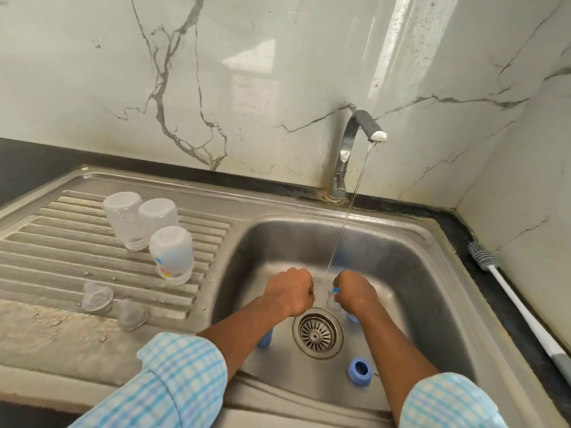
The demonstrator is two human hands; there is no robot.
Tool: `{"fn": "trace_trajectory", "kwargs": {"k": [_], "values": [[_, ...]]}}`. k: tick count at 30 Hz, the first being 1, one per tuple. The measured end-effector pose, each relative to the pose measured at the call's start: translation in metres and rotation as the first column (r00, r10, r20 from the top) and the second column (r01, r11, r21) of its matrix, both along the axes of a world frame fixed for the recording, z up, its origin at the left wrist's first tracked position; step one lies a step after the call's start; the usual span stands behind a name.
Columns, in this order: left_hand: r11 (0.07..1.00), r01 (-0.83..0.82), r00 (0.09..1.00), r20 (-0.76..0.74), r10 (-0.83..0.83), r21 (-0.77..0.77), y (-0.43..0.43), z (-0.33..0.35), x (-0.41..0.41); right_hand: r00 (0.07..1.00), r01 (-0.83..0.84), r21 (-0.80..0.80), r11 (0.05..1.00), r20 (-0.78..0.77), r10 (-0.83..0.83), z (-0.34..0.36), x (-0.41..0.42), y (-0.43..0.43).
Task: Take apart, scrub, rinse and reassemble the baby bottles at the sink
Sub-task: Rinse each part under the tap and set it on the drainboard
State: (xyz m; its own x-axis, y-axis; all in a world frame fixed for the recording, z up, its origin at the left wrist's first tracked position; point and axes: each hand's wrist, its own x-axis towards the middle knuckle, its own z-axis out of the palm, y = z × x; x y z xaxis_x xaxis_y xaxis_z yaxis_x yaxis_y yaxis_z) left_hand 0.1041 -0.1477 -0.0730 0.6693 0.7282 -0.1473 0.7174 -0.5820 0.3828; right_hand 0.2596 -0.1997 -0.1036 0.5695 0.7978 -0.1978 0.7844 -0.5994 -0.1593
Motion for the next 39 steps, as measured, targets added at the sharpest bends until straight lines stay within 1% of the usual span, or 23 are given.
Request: {"fn": "trace_trajectory", "kwargs": {"k": [3, 8, 10, 11, 12, 13, 14, 15, 16, 17, 18, 20, 21, 23, 26, 29, 31, 34, 36, 39], "values": [[0.998, -0.046, 0.999, 0.017, 0.047, -0.044, 0.012, -0.011, 0.008, 0.999, -0.028, -0.037, 0.999, 0.026, 0.029, -0.013, 0.001, 0.010], [0.985, -0.121, 0.988, 0.084, 0.131, -0.120, 0.020, -0.020, 0.025, 1.000, -0.005, -0.047, 0.999, 0.013, 0.005, -0.028, 0.002, 0.015], [0.972, -0.141, 0.978, 0.129, 0.167, -0.191, 0.020, -0.023, 0.033, 0.999, 0.029, -0.007, 1.000, -0.020, -0.029, -0.028, 0.003, 0.017], [0.958, -0.155, 0.966, 0.164, 0.198, -0.242, 0.020, -0.025, 0.036, 0.996, 0.067, 0.052, 0.996, -0.069, -0.063, -0.025, 0.005, 0.018], [0.935, -0.177, 0.946, 0.208, 0.248, -0.308, 0.020, -0.027, 0.040, 0.983, 0.124, 0.141, 0.982, -0.156, -0.101, -0.021, 0.009, 0.020], [0.898, -0.196, 0.911, 0.264, 0.315, -0.393, 0.020, -0.028, 0.044, 0.945, 0.212, 0.251, 0.945, -0.299, -0.133, -0.014, 0.014, 0.019], [0.837, -0.209, 0.860, 0.313, 0.403, -0.505, 0.020, -0.028, 0.047, 0.875, 0.327, 0.343, 0.880, -0.462, -0.145, -0.006, 0.018, 0.018], [0.751, -0.199, 0.795, 0.344, 0.499, -0.629, 0.019, -0.026, 0.050, 0.791, 0.432, 0.396, 0.811, -0.598, -0.129, 0.004, 0.020, 0.016], [0.652, -0.158, 0.725, 0.361, 0.586, -0.741, 0.018, -0.023, 0.055, 0.708, 0.510, 0.418, 0.752, -0.701, -0.090, 0.015, 0.023, 0.014], [0.568, -0.099, 0.662, 0.372, 0.650, -0.817, 0.017, -0.019, 0.056, 0.651, 0.544, 0.431, 0.720, -0.758, -0.038, 0.026, 0.022, 0.011], [0.510, -0.034, 0.611, 0.385, 0.691, -0.860, 0.017, -0.016, 0.060, 0.611, 0.556, 0.442, 0.704, -0.791, 0.014, 0.034, 0.022, 0.009], [0.449, 0.084, 0.528, 0.422, 0.737, -0.889, 0.019, -0.010, 0.065, 0.572, 0.545, 0.466, 0.696, -0.815, 0.098, 0.048, 0.018, 0.007], [0.447, 0.126, 0.496, 0.446, 0.744, -0.886, 0.020, -0.008, 0.065, 0.567, 0.537, 0.474, 0.698, -0.816, 0.117, 0.052, 0.017, 0.008], [0.478, 0.172, 0.445, 0.500, 0.743, -0.862, 0.023, -0.005, 0.065, 0.581, 0.515, 0.485, 0.707, -0.804, 0.128, 0.053, 0.015, 0.011], [0.530, 0.174, 0.398, 0.551, 0.733, -0.830, 0.026, -0.002, 0.064, 0.616, 0.492, 0.489, 0.720, -0.780, 0.108, 0.048, 0.016, 0.016], [0.570, 0.145, 0.379, 0.577, 0.723, -0.809, 0.028, -0.003, 0.068, 0.634, 0.482, 0.467, 0.742, -0.770, 0.073, 0.048, 0.016, 0.016], [0.611, 0.114, 0.390, 0.601, 0.698, -0.783, 0.028, -0.005, 0.071, 0.621, 0.503, 0.458, 0.733, -0.781, 0.063, 0.053, 0.016, 0.016], [0.698, 0.067, 0.433, 0.651, 0.623, -0.713, 0.028, -0.010, 0.076, 0.591, 0.538, 0.437, 0.721, -0.806, 0.048, 0.056, 0.017, 0.019], [0.734, 0.076, 0.454, 0.679, 0.578, -0.675, 0.028, -0.012, 0.076, 0.632, 0.512, 0.458, 0.726, -0.774, 0.042, 0.051, 0.018, 0.021], [0.772, 0.111, 0.479, 0.714, 0.510, -0.626, 0.027, -0.013, 0.076, 0.744, 0.438, 0.519, 0.734, -0.667, 0.028, 0.044, 0.020, 0.021]]}}
